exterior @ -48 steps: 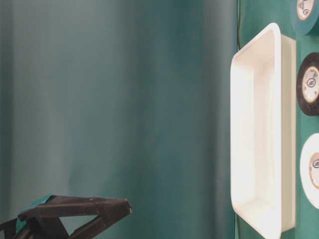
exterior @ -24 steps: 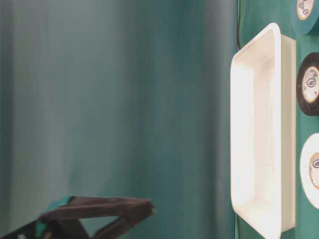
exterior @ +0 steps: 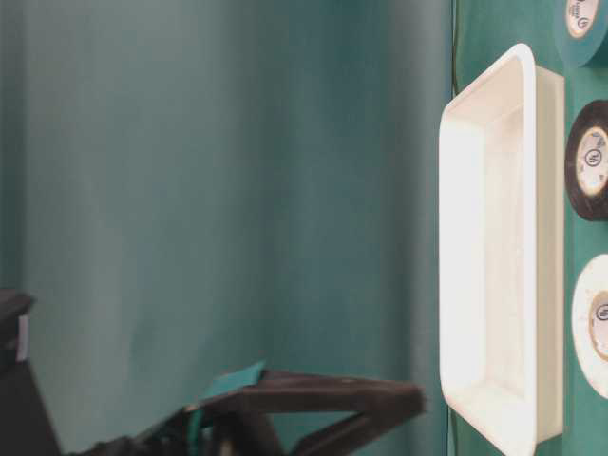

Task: Pick up the tape from a random location and place it into the white case.
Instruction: 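Lower the left gripper with fingers into the yellow roll's center hole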

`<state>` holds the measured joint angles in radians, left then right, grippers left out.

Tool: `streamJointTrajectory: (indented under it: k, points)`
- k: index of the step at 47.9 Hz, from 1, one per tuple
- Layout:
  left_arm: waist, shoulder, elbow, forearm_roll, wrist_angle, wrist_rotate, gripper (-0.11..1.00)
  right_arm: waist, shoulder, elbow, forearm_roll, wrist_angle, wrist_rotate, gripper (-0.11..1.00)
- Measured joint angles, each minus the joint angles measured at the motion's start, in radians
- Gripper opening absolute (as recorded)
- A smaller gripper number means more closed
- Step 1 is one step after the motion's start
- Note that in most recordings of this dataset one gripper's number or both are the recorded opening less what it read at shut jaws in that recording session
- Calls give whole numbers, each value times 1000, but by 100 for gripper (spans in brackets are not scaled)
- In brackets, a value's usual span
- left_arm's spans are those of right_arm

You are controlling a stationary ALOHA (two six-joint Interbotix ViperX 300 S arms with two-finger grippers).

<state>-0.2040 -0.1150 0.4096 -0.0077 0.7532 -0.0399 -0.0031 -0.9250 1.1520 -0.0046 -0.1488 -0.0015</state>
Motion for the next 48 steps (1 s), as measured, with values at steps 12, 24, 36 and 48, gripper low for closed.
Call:
streamJointTrajectory:
  k: [12, 24, 36, 48]
  points:
    - [-8, 57, 46, 0, -54, 0, 100, 0, 9, 0, 0, 0, 0, 0]
    - [-18, 101, 60, 0, -106, 0, 100, -9, 17, 0, 0, 0, 0, 0]
    - [-41, 127, 61, 0, -132, 0, 100, -14, 23, 0, 0, 0, 0, 0]
    - [-43, 163, 81, 2, -169, 0, 100, -14, 28, 0, 0, 0, 0, 0]
